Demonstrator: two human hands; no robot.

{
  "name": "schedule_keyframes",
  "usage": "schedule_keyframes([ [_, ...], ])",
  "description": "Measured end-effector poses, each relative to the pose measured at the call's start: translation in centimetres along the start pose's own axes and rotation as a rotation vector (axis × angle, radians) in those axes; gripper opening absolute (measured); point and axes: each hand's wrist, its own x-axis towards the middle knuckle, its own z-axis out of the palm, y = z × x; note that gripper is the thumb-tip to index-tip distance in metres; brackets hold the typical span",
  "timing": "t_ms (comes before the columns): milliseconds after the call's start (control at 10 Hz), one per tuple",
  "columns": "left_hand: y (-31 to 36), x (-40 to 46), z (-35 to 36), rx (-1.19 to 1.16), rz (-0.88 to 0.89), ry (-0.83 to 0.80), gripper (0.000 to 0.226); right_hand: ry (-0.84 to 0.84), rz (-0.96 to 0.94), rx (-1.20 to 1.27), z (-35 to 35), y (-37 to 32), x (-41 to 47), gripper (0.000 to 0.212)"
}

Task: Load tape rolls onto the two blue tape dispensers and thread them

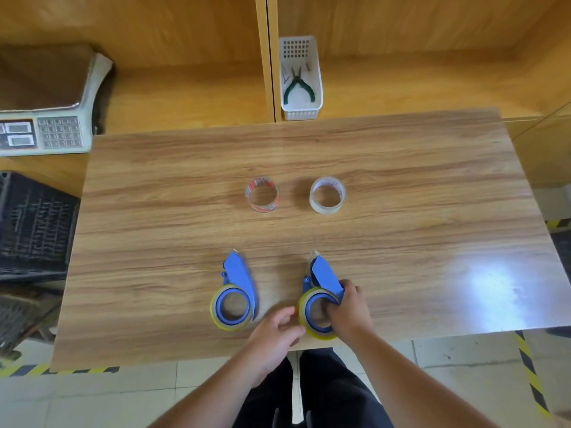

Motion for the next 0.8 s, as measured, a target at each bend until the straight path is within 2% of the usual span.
schedule_keyframes([
  [100,-0.9,0.4,-0.3,0.011,0.008,-0.009,0.058,0.016,-0.002,-0.027,0.5,-0.1,0.0,0.047],
  [300,-2.5,1.8,0.0,-0.115,-0.04,-0.02,0.056,0.033,0.016,-0.045,1.4,0.6,0.0,0.046],
  [600,-3.0,2.0,0.1,-0.132,-0.073,-0.021,0.064,0.075,0.005,-0.036,1.8,0.3,-0.2,0.044],
  [700,-3.3,1.6,-0.4,-0.081,-0.059,0.015,0.072,0.018,-0.024,-0.038,1.1,0.6,-0.3,0.061],
  [800,-2.8,0.7,-0.7,-0.053,-0.025,0.053,0.061,0.022,-0.034,-0.043,0.0,0.7,-0.5,0.076],
])
